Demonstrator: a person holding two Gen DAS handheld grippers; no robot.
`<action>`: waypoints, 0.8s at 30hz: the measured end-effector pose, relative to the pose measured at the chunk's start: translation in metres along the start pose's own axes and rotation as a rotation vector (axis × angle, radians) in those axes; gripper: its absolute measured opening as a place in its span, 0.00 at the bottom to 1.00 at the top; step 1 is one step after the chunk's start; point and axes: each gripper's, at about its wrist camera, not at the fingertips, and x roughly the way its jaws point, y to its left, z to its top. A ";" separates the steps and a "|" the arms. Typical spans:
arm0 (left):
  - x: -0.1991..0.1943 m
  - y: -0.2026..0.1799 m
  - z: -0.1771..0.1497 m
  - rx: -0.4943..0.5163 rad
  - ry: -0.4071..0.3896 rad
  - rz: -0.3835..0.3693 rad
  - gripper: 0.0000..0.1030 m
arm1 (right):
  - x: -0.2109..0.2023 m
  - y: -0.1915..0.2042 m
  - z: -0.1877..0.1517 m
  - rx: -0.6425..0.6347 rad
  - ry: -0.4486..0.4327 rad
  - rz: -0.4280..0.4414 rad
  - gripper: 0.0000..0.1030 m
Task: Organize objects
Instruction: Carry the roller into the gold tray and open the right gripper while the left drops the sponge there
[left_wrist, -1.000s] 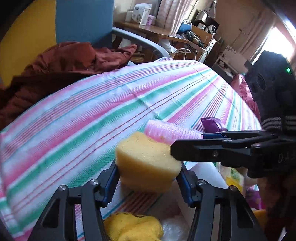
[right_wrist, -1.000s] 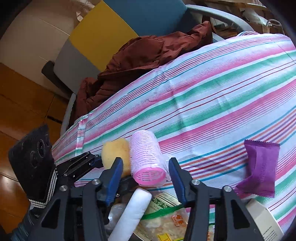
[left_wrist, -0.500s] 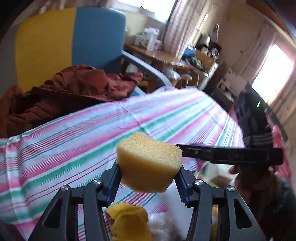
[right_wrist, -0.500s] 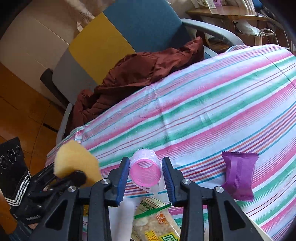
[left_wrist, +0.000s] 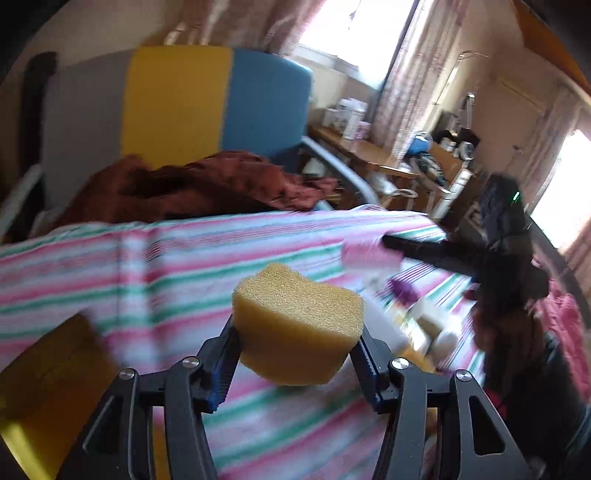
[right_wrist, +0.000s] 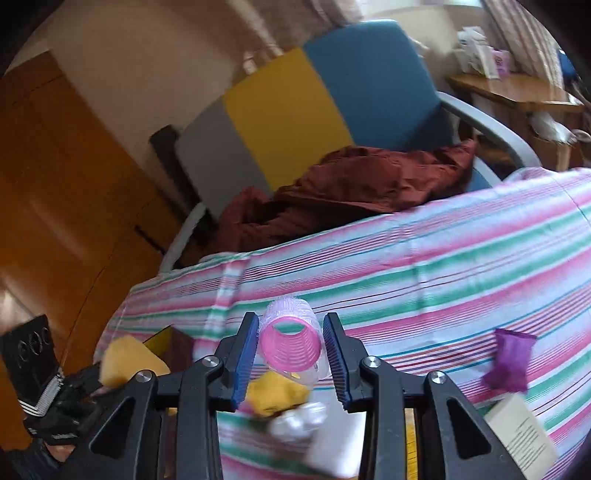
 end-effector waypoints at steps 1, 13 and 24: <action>-0.010 0.007 -0.010 -0.008 0.004 0.029 0.55 | 0.001 0.014 -0.003 -0.019 0.006 0.020 0.35; -0.114 0.103 -0.136 -0.228 0.026 0.331 0.55 | 0.096 0.196 -0.059 -0.210 0.251 0.222 0.35; -0.155 0.133 -0.201 -0.296 -0.025 0.422 0.84 | 0.140 0.263 -0.082 -0.302 0.219 0.012 0.65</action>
